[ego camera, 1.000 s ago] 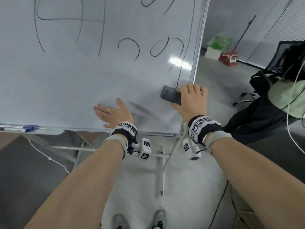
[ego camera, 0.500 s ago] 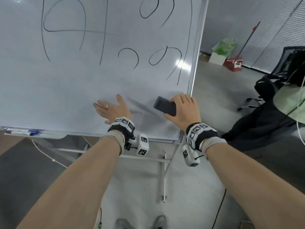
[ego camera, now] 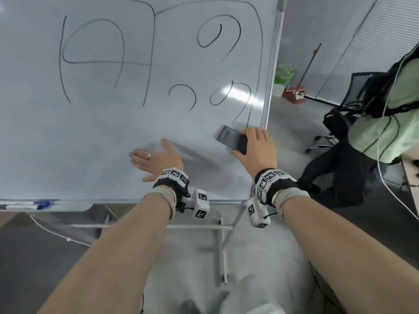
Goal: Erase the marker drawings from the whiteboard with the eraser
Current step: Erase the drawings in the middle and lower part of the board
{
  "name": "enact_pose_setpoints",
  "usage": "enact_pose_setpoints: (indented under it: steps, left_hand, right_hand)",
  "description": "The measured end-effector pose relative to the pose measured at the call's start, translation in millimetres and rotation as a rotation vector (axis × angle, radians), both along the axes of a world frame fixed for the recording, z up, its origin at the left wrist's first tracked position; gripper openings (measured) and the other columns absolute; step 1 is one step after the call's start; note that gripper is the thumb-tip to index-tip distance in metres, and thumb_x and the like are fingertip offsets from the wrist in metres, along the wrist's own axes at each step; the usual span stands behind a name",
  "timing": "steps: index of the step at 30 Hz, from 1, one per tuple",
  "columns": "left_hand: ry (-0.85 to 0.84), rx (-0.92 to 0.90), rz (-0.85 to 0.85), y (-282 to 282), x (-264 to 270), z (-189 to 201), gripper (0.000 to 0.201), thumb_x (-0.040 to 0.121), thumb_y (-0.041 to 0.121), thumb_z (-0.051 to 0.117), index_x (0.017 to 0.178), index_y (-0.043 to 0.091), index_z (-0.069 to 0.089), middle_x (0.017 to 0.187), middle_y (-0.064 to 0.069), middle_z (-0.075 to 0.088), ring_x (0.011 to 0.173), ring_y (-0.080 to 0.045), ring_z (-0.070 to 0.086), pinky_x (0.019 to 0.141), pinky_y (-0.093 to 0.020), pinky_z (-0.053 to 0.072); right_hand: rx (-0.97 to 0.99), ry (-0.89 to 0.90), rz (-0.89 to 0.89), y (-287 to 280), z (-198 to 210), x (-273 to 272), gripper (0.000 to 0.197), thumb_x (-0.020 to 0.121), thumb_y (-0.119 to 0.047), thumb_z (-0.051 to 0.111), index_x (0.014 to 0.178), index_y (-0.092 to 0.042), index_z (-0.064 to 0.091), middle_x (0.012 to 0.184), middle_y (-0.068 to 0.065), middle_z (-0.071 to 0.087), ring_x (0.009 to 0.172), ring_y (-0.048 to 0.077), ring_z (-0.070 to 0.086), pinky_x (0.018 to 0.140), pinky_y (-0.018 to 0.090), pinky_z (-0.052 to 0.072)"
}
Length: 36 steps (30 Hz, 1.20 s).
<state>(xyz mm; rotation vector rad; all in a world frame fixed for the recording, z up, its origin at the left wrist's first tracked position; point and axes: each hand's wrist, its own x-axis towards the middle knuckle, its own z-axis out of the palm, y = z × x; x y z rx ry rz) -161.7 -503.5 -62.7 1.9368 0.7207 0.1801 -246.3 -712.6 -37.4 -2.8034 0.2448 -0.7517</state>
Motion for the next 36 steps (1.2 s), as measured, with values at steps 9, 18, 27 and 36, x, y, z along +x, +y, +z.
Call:
enact_pose_setpoints:
  steps: [9,18,27,36]
  left_hand:
    - [-0.020,-0.054,0.023,9.0,10.1,5.4,0.090,0.097,0.053,0.046,0.156,0.001,0.004,0.165,-0.011,0.000,0.152,-0.032,0.002,0.119,-0.046,0.009]
    - [0.043,-0.083,0.156,-2.3,25.2,16.1,0.089,0.096,0.058,0.041,0.156,0.002,0.006,0.165,-0.010,0.004,0.151,-0.034,0.005,0.118,-0.048,0.011]
    - [-0.060,-0.029,0.125,12.8,40.4,31.9,0.085,0.098,0.053,0.041,0.156,0.002,0.005,0.165,-0.009,0.004,0.152,-0.028,0.004,0.119,-0.048,0.009]
    - [-0.074,0.003,0.172,13.1,54.6,31.1,0.084,0.096,0.054,0.041,0.155,0.003,0.011,0.164,-0.010,0.009,0.152,-0.028,0.008,0.116,-0.055,0.013]
  right_hand:
    - [0.061,0.029,-0.067,7.3,5.0,2.1,0.052,0.075,-0.048,0.079,0.109,-0.018,0.053,0.108,0.000,0.057,0.101,0.025,0.052,0.078,0.038,0.048]
    - [0.156,-0.102,-0.125,0.9,11.2,4.9,0.056,0.082,-0.052,0.072,0.115,-0.010,0.054,0.112,0.008,0.055,0.103,0.030,0.054,0.071,0.039,0.050]
    - [0.339,-0.362,-0.317,8.1,50.4,45.1,0.059,0.079,-0.049,0.074,0.114,-0.008,0.051,0.113,0.011,0.051,0.105,0.032,0.048,0.074,0.046,0.052]
    - [0.139,-0.194,-0.166,15.4,48.4,41.0,0.058,0.083,-0.059,0.067,0.115,-0.014,0.053,0.113,0.007,0.055,0.105,0.029,0.051,0.069,0.039,0.049]
